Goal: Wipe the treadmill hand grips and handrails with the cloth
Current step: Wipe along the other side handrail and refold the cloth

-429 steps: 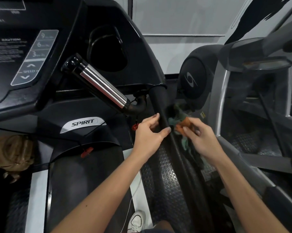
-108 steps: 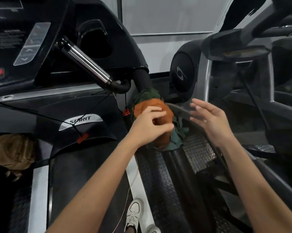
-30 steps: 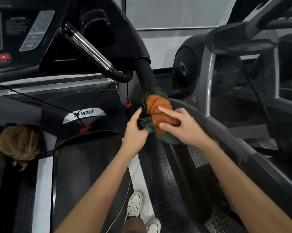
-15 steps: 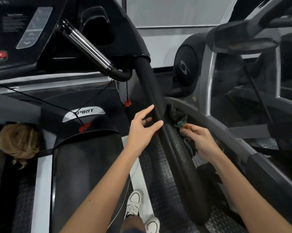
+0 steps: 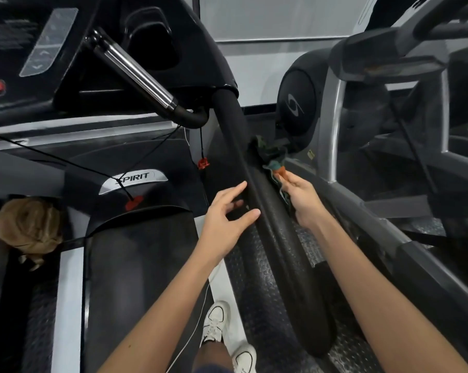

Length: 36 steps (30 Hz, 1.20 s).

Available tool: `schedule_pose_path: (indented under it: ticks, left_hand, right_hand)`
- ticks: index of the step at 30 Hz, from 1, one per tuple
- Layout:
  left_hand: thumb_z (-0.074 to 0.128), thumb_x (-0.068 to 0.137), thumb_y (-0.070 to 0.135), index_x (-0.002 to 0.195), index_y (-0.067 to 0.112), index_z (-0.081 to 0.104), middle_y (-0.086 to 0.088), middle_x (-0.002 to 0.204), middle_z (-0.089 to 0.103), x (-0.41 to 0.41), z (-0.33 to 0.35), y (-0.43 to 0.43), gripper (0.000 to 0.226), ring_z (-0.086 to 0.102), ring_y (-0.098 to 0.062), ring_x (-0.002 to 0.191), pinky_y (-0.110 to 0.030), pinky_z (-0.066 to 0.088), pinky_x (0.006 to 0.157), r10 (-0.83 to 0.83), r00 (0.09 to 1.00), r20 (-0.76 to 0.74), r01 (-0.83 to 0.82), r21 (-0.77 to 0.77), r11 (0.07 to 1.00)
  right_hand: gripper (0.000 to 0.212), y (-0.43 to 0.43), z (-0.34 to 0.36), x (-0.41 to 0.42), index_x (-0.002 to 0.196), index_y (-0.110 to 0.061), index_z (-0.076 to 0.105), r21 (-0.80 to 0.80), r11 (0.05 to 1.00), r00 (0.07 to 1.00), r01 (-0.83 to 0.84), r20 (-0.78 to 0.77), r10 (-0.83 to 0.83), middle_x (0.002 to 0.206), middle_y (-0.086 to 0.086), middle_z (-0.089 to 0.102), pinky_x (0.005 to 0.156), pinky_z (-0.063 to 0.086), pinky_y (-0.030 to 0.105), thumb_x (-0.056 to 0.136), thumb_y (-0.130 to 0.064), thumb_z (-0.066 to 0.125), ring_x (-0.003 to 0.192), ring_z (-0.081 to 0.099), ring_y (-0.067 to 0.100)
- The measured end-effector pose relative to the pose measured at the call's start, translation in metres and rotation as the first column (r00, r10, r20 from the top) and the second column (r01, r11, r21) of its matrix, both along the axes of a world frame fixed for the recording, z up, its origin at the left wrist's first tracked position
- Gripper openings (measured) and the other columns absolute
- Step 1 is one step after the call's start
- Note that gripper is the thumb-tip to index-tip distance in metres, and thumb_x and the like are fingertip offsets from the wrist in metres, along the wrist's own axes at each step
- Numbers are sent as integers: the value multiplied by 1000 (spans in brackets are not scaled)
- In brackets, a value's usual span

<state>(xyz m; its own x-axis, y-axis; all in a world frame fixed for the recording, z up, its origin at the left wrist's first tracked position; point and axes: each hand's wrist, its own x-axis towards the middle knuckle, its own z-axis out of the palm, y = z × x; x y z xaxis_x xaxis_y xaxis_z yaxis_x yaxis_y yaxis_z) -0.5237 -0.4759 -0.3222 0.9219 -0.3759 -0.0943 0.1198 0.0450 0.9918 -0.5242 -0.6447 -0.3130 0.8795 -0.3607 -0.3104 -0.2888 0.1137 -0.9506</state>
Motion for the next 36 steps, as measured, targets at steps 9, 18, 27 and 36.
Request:
schedule_pose_path:
  ticks: [9,18,27,36]
  left_hand:
    - [71,78,6,124,31,53,18,119,50,-5,0,-1,55,56,-12,113,-46,48,97,-5,997,-78,3,-34,999]
    - [62,83,-3,97,34,57,-8,123,55,-18,5,-1,40,60,-10,103,-40,51,94,21,999,-38,-21,13,1000]
    - [63,84,-1,119,37,51,13,127,50,-30,2,-4,54,55,-8,115,-46,45,101,12,997,-81,-16,-49,999]
    - [72,76,1,120,32,49,0,135,49,-37,5,-5,59,52,-6,116,-42,44,102,13,997,-70,-15,-15,1000]
  right_hand:
    - [26,-9,20,-91,99,-9,69,-265,949,986,-169,-36,166,97,13,70,88,50,31,81,7,61,89,63,16]
    - [49,13,24,-55,114,-49,56,-507,835,971,-215,-18,239,118,10,57,101,45,39,69,-42,74,109,58,18]
    - [37,0,21,-151,87,-24,70,-581,793,965,-181,52,258,92,-3,64,79,44,9,77,11,63,89,61,0]
    - [40,7,16,-76,106,-15,63,-506,857,959,-92,186,213,103,1,61,81,42,4,81,13,48,88,57,-16]
